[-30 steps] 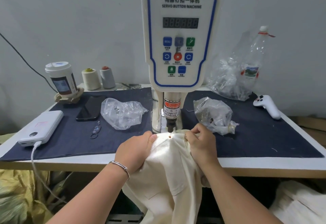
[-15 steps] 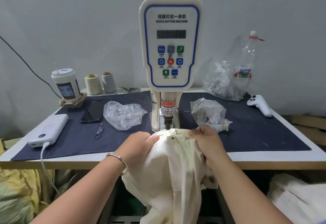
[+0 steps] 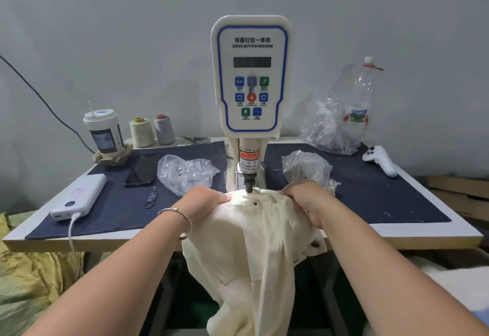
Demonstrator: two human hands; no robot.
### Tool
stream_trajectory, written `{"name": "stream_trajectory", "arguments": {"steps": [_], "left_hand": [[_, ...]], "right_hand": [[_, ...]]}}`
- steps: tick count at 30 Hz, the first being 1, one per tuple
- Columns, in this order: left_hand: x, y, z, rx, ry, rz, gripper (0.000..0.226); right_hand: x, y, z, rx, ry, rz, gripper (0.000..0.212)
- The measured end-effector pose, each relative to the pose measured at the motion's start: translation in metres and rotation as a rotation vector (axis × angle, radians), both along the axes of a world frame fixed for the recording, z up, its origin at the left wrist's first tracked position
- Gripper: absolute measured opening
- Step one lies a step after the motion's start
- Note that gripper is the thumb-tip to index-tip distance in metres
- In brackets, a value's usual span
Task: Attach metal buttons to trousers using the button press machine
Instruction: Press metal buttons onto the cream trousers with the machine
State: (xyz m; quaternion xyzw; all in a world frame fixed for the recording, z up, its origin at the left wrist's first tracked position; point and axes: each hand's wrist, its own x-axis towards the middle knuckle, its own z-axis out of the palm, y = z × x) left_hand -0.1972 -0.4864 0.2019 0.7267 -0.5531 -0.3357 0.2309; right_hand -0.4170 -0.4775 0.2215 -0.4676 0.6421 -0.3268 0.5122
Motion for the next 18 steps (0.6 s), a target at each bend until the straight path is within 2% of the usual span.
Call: {"name": "stream_trajectory", "arguments": {"steps": [3,4,6,8,9,11,14,16,18], "left_hand": [[0.002,0.002,-0.001,0.046,0.011,-0.054,0.031],[0.008,0.009,-0.002,0.068,0.085,-0.097,0.027],[0.023,0.030,0.001,0.208,0.397,-0.174,0.021],[0.033,0.043,0.006,0.327,0.593,-0.321,0.042],[0.036,0.046,0.012,0.314,0.626,-0.394,0.043],[0.034,0.053,0.030,0.210,0.623,-0.481,0.027],[0.026,0.064,0.057,0.133,0.651,-0.527,0.025],[0.022,0.071,0.066,0.197,0.609,-0.582,0.025],[0.020,0.078,0.066,0.312,0.494,-0.669,0.026]], "right_hand": [[-0.007,0.003,-0.003,0.055,0.004,0.117,0.012],[-0.013,0.006,-0.004,0.077,-0.061,0.186,0.015],[-0.028,0.015,-0.008,0.087,-0.200,0.333,0.022],[-0.040,0.024,-0.004,0.045,-0.277,0.467,0.017],[-0.044,0.029,0.001,0.024,-0.267,0.534,0.014],[-0.043,0.042,0.020,-0.027,-0.126,0.678,0.025],[-0.033,0.059,0.045,-0.138,0.148,0.802,0.040],[-0.026,0.063,0.049,-0.146,0.292,0.841,0.030],[-0.026,0.065,0.044,-0.052,0.399,0.899,0.013]]}}
